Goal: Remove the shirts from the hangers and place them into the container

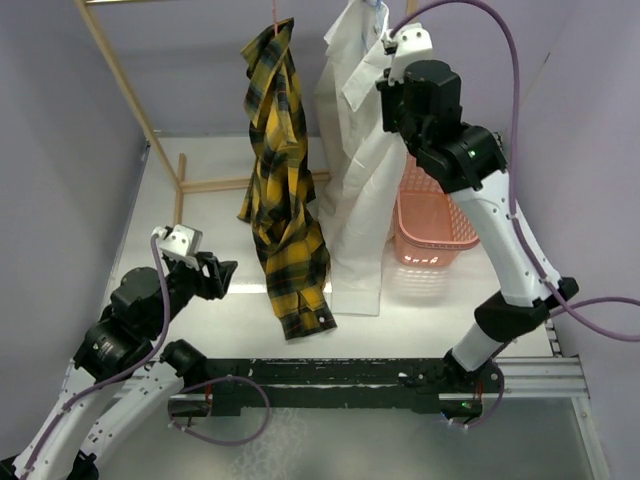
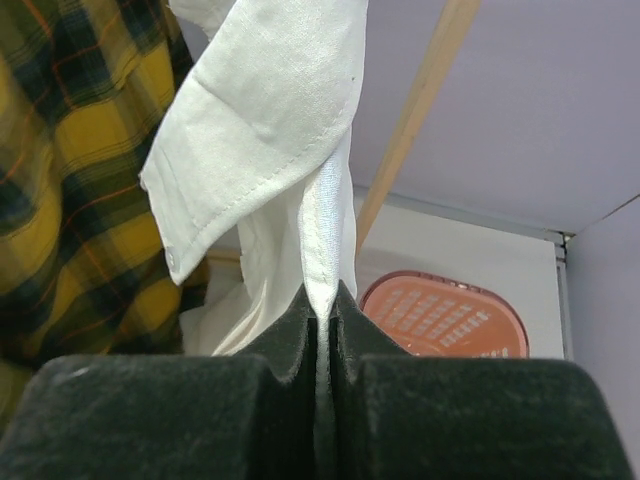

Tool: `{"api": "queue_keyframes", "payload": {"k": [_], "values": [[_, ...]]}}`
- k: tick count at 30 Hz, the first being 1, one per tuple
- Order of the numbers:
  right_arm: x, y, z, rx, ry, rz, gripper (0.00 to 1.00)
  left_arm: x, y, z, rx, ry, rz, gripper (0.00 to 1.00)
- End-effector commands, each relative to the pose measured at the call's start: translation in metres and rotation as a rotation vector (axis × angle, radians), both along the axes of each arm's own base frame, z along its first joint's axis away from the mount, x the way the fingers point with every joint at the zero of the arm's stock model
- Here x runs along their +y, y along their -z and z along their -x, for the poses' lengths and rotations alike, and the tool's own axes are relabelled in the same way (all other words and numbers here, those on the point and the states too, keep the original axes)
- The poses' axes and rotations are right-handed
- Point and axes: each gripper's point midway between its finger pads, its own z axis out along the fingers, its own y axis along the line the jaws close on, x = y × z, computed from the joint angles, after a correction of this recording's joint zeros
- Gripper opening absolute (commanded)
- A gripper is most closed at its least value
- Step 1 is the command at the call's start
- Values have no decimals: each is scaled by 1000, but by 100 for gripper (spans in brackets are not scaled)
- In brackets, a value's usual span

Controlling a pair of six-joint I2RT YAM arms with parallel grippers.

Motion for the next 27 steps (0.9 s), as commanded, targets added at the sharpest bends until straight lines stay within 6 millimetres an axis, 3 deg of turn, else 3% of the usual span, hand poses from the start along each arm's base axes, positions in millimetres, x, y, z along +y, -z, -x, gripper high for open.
{"api": "queue_keyframes", "payload": {"k": [1,6,10,16,19,24,27], "values": [[-10,-39,53,-63,-94,-143,0,-3,-18,0,-88,31,22,63],[-23,-22,98,4,-158,-174,0,-8,-28,2,-133,64,30,72],[-21,4,136,102,-272,-201,0,-22,-50,-3,-235,135,40,75],[-15,55,201,243,-474,-247,0,-63,-111,-24,-375,297,-3,82],[-16,69,236,296,-568,-275,0,-79,-140,-39,-412,337,-38,83],[-44,72,277,292,-566,-304,0,-96,-182,-56,-506,374,-55,84],[-52,67,292,284,-577,-327,0,-112,-196,-64,-523,423,-55,83]]}}
